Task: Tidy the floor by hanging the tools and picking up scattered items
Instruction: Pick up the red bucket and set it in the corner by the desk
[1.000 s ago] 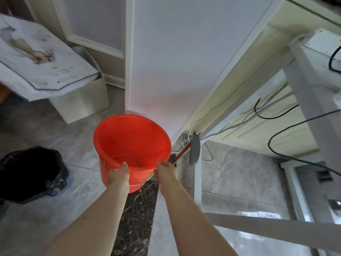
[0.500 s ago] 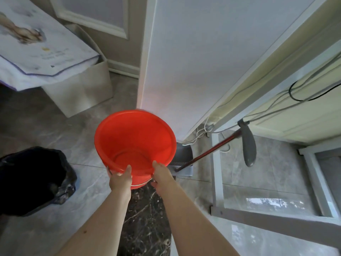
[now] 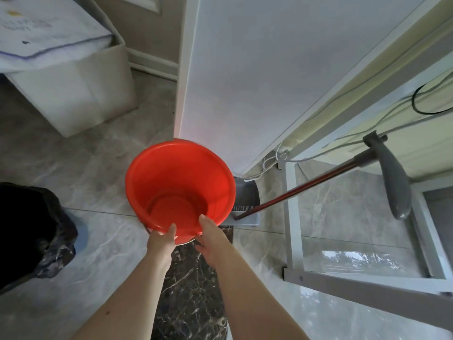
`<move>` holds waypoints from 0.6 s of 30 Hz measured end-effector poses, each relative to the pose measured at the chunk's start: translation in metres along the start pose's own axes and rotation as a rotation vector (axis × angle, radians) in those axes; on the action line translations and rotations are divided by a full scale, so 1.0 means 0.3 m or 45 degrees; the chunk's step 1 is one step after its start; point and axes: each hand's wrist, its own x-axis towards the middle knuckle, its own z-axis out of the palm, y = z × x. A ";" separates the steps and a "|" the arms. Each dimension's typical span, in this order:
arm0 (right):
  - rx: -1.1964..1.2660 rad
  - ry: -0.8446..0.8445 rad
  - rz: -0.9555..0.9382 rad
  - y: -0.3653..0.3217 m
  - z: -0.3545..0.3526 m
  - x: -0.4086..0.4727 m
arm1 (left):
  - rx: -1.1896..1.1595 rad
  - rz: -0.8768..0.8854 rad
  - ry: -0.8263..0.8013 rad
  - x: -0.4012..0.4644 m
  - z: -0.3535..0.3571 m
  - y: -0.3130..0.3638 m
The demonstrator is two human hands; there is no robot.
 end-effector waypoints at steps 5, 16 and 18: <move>0.001 0.013 0.016 0.050 -0.003 0.060 | 0.013 -0.001 -0.022 0.044 0.021 -0.020; 0.067 0.041 0.040 0.015 0.019 0.052 | 0.097 -0.194 -0.196 -0.042 0.064 0.020; 0.059 0.042 0.023 0.003 0.024 0.021 | 0.198 -0.168 -0.271 -0.082 0.051 0.030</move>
